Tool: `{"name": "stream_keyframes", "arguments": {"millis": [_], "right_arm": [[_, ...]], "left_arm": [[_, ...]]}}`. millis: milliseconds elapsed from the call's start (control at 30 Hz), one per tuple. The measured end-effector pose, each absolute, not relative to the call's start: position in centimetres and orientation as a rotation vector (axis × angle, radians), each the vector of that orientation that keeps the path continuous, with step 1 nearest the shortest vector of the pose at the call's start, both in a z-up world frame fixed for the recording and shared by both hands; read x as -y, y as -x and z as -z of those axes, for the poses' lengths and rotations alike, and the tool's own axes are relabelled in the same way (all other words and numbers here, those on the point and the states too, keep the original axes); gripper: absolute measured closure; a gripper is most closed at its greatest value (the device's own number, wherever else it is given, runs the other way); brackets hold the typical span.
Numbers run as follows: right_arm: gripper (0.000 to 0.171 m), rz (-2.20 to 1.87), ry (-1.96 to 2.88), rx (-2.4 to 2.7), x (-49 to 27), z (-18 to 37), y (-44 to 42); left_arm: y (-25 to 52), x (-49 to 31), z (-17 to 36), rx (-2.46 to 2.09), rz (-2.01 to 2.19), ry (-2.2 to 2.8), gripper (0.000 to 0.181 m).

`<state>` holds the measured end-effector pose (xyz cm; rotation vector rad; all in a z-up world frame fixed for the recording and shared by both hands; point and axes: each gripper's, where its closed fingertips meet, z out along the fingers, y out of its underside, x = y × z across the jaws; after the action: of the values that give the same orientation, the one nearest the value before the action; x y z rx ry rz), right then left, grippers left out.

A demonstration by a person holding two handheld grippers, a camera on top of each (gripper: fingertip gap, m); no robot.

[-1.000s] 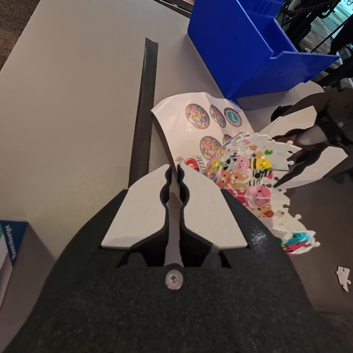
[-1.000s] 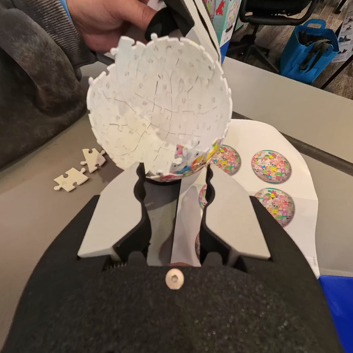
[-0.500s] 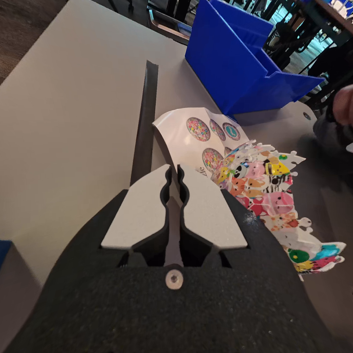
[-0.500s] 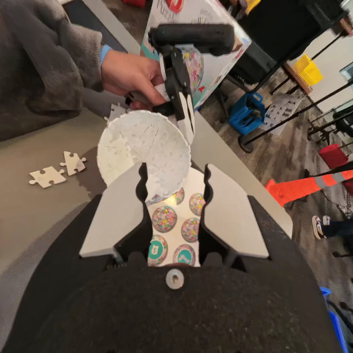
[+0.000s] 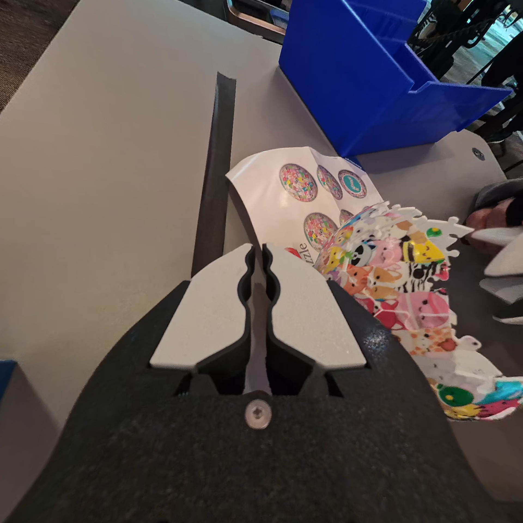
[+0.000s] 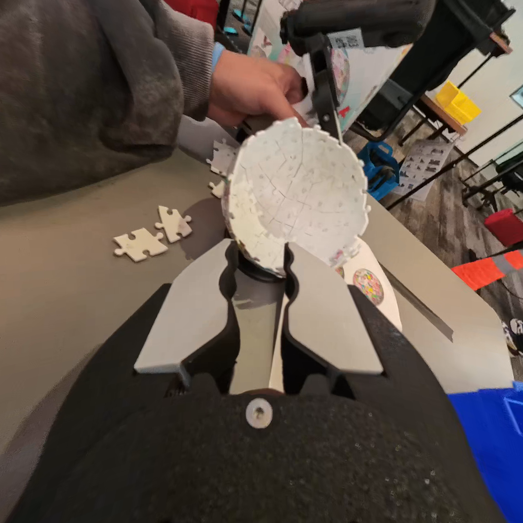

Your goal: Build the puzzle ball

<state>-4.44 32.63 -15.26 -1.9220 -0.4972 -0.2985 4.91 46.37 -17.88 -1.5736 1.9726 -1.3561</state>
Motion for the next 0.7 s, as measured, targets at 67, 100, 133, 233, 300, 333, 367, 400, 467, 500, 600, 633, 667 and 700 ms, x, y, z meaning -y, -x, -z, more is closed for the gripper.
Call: {"name": "stream_keyframes", "arguments": {"millis": [67,100,133,233,300,333,367,400,467,500,600,633,667,700], "right_arm": [[0.151,0.307,1.927,0.492,-33.1,15.5,4.5],[0.157,0.309,1.938,0.479,-33.3,15.8,4.4],[0.165,0.324,1.945,0.454,-33.4,15.9,4.0],[0.171,0.34,1.949,0.413,-33.5,16.1,3.3],[0.171,0.325,1.959,0.435,-33.5,16.8,3.7],[0.171,0.326,1.964,0.442,-33.5,17.1,4.0],[0.171,0.333,1.966,0.451,-33.6,17.3,4.1],[0.171,0.343,1.972,0.459,-33.6,17.5,4.2],[0.171,0.356,1.971,0.473,-33.7,17.6,4.3],[0.171,0.359,1.972,0.474,-33.7,17.6,4.3],[0.171,0.354,1.976,0.477,-33.6,17.8,4.3],[0.171,0.354,1.979,0.481,-33.7,17.9,4.3],[0.171,0.355,1.983,0.482,-33.6,18.0,4.2],[0.171,0.356,1.987,0.482,-33.6,18.1,4.2]], "left_arm": [[-4.9,-46.5,17.7,-1.964,1.363,1.571,0.177],[-4.9,-46.5,17.6,-1.961,1.368,1.573,0.178],[-4.9,-46.6,17.6,-1.959,1.37,1.576,0.177],[-4.9,-46.9,17.6,-1.947,1.373,1.584,0.177],[-4.9,-46.9,17.5,-1.94,1.383,1.588,0.177],[-4.9,-46.9,17.5,-1.939,1.388,1.588,0.178],[-4.9,-46.9,17.4,-1.939,1.389,1.588,0.177],[-4.9,-46.9,17.4,-1.939,1.384,1.587,0.177],[-4.9,-46.9,17.5,-1.945,1.375,1.584,0.177],[-4.9,-46.8,17.5,-1.949,1.375,1.584,0.177],[-4.8,-46.7,17.5,-1.959,1.376,1.581,0.177],[-4.8,-46.6,17.6,-1.963,1.376,1.579,0.177],[-4.8,-46.6,17.6,-1.967,1.377,1.578,0.177],[-4.8,-46.5,17.6,-1.968,1.378,1.577,0.177]]}}
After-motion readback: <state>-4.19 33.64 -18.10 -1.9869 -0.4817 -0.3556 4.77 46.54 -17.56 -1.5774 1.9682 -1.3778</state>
